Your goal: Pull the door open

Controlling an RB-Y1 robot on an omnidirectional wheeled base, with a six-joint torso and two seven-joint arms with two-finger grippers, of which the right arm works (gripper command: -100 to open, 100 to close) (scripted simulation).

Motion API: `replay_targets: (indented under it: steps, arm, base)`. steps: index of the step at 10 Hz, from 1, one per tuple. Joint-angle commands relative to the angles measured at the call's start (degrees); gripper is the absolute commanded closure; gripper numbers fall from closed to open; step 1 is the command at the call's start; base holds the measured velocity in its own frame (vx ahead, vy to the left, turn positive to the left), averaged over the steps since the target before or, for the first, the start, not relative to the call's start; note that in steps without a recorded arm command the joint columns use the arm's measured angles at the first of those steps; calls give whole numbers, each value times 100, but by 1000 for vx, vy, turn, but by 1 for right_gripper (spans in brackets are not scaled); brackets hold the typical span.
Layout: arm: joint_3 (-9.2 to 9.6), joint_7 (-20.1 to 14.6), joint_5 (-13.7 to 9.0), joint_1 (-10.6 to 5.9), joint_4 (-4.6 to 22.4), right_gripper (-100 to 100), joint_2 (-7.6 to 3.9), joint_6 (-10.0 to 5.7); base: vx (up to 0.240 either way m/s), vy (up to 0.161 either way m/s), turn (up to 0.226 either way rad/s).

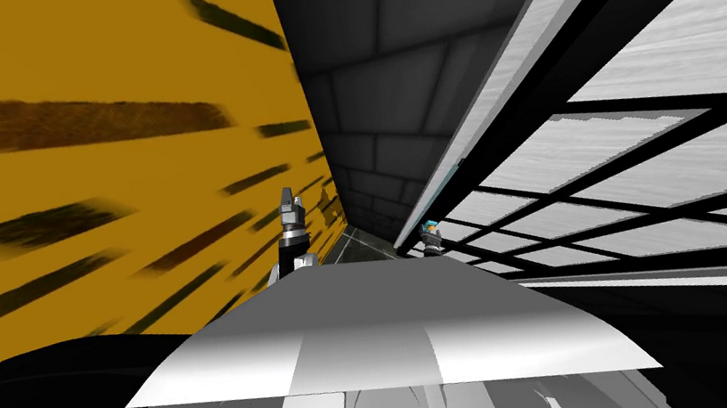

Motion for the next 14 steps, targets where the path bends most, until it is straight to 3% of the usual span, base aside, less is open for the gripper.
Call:
replay_targets:
  steps: [1, 2, 7, 11, 14]
  arm:
    - [0, 0, 0, 0, 0, -100, 0, 0]
    - [0, 0, 0, 0, 0, 100, 0, 0]
    - [0, 0, 0, 0, 0, 100, 0, 0]
    - [306, -148, -90, 96, -65, 100, -201, -60]
    - [646, -314, -186, 186, -154, 100, -415, -145]
  base:
    - [75, -9, 17]
    - [-12, 0, -17]
    - [-14, -1, -1]
    - [-192, -11, 129]
    - [-260, -50, 220]
